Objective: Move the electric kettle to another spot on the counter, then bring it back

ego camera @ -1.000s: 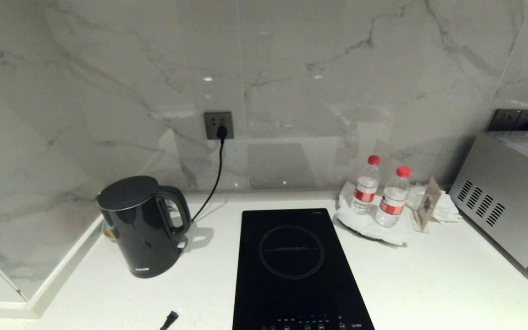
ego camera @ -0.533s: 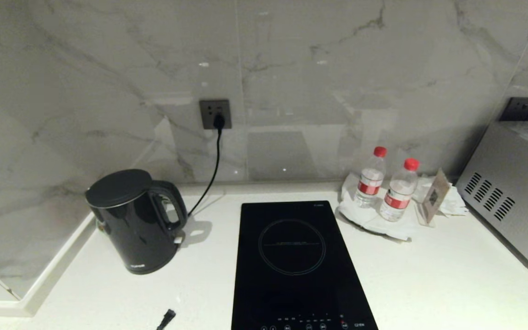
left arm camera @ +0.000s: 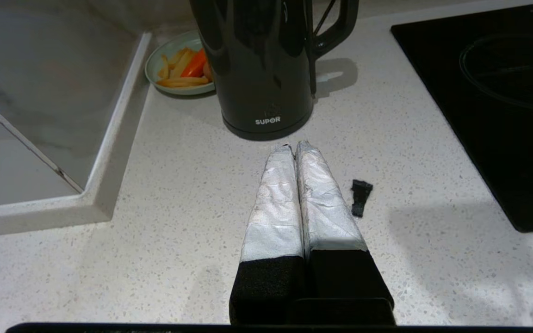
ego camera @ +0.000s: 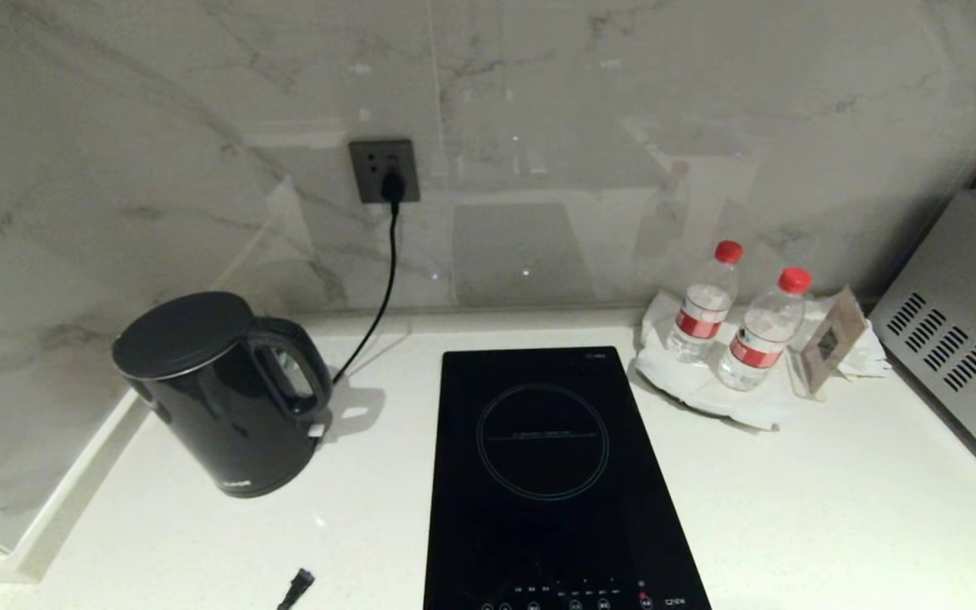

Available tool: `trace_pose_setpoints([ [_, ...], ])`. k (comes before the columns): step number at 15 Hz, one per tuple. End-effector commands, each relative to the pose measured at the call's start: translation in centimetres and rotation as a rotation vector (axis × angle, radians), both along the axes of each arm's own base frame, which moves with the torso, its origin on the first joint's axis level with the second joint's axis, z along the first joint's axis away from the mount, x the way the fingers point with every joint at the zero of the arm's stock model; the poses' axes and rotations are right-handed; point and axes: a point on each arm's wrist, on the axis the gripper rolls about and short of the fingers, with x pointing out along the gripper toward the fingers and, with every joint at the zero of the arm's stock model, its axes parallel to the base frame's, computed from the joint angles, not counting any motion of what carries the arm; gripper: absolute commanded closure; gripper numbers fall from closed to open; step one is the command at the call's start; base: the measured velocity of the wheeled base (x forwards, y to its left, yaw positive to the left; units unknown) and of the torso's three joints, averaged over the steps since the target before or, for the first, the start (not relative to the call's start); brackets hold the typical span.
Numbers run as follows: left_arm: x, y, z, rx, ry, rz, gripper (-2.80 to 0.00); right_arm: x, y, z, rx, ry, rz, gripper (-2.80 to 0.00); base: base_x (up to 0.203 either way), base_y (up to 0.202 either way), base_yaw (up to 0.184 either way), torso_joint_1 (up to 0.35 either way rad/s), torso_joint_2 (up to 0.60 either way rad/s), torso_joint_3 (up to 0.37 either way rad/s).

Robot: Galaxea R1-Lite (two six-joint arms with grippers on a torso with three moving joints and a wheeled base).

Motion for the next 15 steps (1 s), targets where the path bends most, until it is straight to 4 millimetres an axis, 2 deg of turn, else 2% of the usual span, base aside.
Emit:
trace_pose_setpoints([
  [1,0.03,0.0,0.0,-0.001,0.004,0.002,0.0,0.01,0.0,0.01,0.0,0.0,0.0,0.0,0.0,0.0,0.0,0.005,0.01,-0.198],
  [8,0.01,-0.01,0.0,-0.007,0.007,-0.008,0.0,0.01,0.0,0.0,0.0,0.002,0.0,0.0,0.0,0.0,0.0,0.0,0.01,-0.185],
  [15,-0.01,0.05,0.04,-0.039,0.005,0.021,0.0,0.0,0.0,0.0,0.001,0.0,0.0,0.0,0.0,0.0,0.0,-0.001,0.0,-0.015],
])
